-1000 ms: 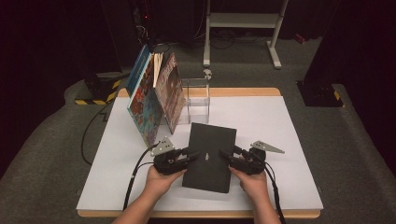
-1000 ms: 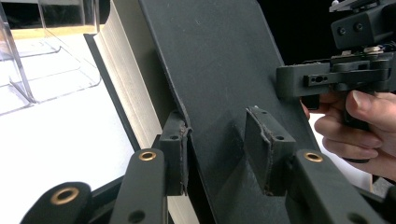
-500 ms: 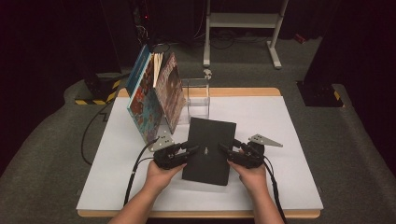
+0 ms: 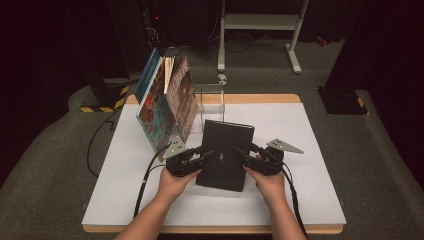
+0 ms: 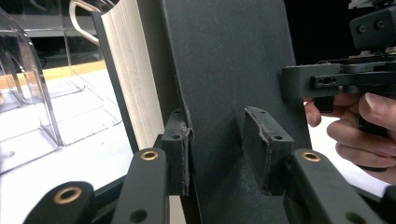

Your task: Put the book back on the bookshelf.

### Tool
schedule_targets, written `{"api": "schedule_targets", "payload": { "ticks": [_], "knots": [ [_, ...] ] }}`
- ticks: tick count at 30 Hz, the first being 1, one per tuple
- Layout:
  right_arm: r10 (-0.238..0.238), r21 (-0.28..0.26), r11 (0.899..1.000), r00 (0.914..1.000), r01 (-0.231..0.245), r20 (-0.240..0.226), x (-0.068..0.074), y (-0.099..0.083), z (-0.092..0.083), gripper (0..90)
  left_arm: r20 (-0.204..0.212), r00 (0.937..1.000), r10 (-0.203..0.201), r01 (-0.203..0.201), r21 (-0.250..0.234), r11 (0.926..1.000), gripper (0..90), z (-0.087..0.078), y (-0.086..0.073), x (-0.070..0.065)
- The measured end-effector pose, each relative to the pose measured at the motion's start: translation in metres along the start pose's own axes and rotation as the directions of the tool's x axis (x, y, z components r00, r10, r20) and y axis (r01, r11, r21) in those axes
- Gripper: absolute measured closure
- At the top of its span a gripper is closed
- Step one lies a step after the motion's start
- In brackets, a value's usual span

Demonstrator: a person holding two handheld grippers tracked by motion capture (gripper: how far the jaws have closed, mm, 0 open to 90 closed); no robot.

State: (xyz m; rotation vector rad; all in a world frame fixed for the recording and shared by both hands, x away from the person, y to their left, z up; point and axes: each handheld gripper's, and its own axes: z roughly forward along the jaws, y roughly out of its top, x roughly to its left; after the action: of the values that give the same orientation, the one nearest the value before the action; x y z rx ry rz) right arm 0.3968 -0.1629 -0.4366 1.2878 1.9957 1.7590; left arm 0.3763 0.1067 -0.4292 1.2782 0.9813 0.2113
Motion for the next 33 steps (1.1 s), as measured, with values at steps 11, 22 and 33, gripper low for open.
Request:
{"api": "schedule_targets", "payload": {
  "ticks": [11, 22, 33],
  "knots": [
    [-0.029, -0.027, 0.999, 0.9994, 0.029, 0.019, 0.0, 0.007, 0.002, 33.1, -0.001, 0.9999, 0.014, -0.014, -0.027, 0.9996, 62.7, 0.007, 0.004, 0.001],
    [-0.079, -0.057, 0.995, 0.9958, 0.081, 0.047, 0.005, 0.017, 0.005, 33.1, 0.001, 0.9994, 0.035, -0.035, -0.039, 0.9986, 63.2, 0.013, 0.008, 0.001],
    [-0.097, -0.087, 0.991, 0.9939, 0.101, 0.052, 0.008, 0.01, 0.001, 32.8, -0.001, 0.9993, 0.038, -0.038, -0.046, 0.9983, 62.3, 0.008, 0.002, 0.001]
  ]
}}
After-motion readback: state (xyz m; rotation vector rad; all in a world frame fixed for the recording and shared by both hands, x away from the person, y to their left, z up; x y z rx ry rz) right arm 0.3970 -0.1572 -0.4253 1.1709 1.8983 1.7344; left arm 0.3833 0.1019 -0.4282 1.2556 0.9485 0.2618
